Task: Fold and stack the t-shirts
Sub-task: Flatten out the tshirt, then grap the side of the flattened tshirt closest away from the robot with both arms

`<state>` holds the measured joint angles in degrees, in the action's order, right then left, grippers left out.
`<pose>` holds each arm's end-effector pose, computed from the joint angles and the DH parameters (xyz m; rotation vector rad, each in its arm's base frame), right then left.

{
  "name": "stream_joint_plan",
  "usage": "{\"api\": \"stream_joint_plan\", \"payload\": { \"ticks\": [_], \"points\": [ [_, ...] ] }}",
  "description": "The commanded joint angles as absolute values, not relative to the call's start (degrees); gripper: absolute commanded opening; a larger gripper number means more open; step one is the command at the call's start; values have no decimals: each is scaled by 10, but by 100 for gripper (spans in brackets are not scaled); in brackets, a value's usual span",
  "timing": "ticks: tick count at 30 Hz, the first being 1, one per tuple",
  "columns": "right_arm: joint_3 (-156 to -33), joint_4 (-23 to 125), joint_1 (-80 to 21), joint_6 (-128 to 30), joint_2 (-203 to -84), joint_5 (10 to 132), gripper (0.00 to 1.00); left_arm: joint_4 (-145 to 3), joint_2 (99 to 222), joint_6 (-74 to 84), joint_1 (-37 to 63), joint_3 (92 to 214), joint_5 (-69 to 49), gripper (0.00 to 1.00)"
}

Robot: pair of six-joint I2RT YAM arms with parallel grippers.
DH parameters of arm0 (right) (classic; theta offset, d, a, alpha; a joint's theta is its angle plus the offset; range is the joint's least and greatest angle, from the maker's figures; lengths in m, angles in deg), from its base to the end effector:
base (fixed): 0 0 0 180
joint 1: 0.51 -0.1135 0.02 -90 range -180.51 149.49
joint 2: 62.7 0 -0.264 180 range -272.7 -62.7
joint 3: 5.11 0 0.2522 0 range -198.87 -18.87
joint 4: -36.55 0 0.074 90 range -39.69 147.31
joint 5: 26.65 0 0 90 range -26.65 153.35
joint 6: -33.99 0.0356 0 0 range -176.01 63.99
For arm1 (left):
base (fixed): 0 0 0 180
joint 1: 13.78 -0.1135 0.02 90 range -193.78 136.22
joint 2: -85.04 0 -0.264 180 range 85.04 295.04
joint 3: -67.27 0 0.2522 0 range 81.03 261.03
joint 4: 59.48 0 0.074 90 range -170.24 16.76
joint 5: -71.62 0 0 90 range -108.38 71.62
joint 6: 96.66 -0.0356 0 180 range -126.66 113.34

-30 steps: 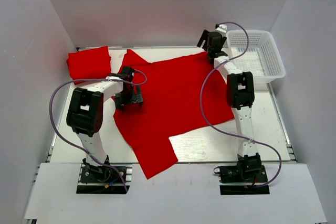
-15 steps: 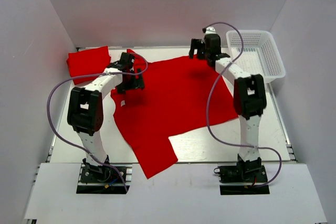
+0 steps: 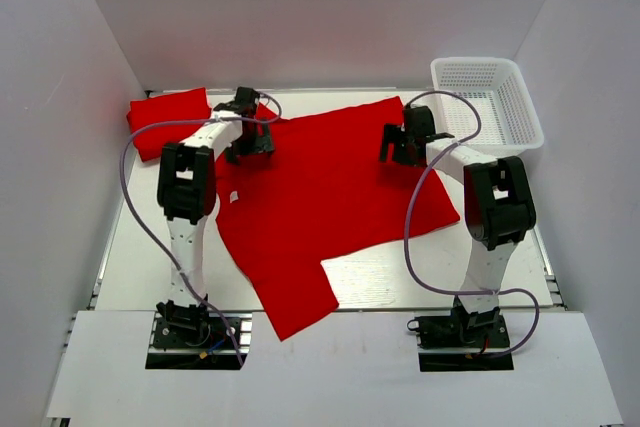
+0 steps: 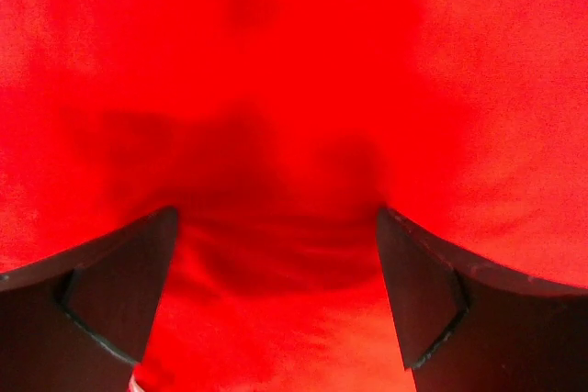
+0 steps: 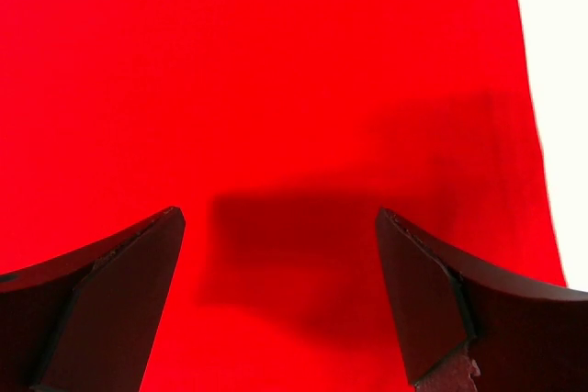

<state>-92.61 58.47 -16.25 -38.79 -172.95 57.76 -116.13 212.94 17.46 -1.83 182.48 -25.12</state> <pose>0.4069 0.1111 0.1867 0.0783 2.3507 0.1685 0.4575 -0.0926 0.1641 -0.3224 2.7442 -0.0012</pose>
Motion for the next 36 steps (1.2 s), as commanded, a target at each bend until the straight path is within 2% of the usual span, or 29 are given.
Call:
{"api": "stream_joint_plan", "payload": {
  "ticks": [1,5,11,16,19,23,27,33,36],
  "points": [
    [-917,601,-157,-368,-1726,566,90,-1184,2166,159,-25,1901,-276,100],
    [-911,611,-154,-371,-1737,573,90,-1166,2244,128,-25,1981,-252,100],
    [-917,646,-154,-366,-1769,621,90,-1153,2408,96,-25,2192,-183,100],
    [-952,674,-157,-368,-1793,627,90,-1047,2429,103,-25,2187,-144,100],
    [-987,678,-156,-388,-1794,628,90,-1037,2431,103,-25,2222,-138,100],
    [-1068,705,-157,-420,-1783,618,90,-1031,2368,108,-25,2222,-145,100],
    [-1077,685,-159,-456,-1714,647,90,-1042,2243,86,-25,2169,-174,100],
    [-943,660,-162,-441,-1600,636,90,-1160,2035,112,-20,1982,-224,100],
    [-858,662,-166,-409,-1526,604,90,-1253,1937,178,-15,1835,-265,100]
  ]
}}
